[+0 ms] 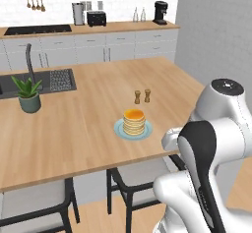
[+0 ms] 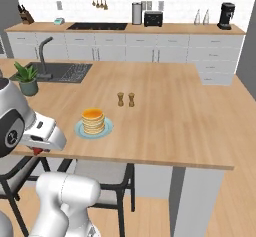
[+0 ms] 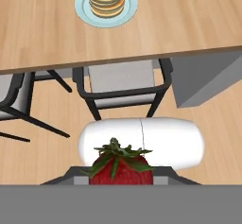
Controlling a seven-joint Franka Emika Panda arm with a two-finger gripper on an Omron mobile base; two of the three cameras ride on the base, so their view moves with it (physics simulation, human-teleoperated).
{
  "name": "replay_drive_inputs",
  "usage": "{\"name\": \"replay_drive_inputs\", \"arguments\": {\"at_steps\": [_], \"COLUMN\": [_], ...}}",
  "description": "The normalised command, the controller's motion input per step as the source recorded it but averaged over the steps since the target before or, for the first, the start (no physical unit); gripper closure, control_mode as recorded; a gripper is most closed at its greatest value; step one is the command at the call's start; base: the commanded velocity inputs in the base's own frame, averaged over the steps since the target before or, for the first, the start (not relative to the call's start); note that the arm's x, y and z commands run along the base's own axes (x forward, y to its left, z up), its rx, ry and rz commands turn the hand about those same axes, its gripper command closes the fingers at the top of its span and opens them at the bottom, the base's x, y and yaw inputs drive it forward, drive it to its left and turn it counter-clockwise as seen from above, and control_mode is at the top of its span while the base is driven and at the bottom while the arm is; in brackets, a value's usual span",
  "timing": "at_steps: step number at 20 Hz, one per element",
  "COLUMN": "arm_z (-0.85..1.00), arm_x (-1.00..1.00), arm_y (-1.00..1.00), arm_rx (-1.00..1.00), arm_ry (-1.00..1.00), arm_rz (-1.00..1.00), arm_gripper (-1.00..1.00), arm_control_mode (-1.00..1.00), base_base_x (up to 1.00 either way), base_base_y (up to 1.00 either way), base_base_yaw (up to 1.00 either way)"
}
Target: Take the strawberry from the fridge and place it on top of the pancake, located on the dining counter.
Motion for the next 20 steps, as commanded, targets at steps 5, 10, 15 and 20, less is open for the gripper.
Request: {"name": "replay_drive_inputs", "arguments": {"at_steps": [5,10,15,20], "arm_z": [0.00,0.12,0.01,0.00], "arm_x": [0.66,0.98,1.00,1.00], "arm_y": [0.00,0.05,0.00,0.02], "arm_rx": [0.00,0.00,0.01,-0.01], "arm_ry": [0.00,-0.02,0.00,0.06], "arm_rz": [0.06,0.16,0.14,0.10], "arm_gripper": [1.00,1.00,1.00,1.00], "arm_control_mode": [-1.00,-1.00,-1.00,-1.00], "base_base_x": [0.00,0.00,0.00,0.00], "base_base_y": [0.00,0.00,0.00,0.00], "base_base_yaw": [0.00,0.00,0.00,0.00]}}
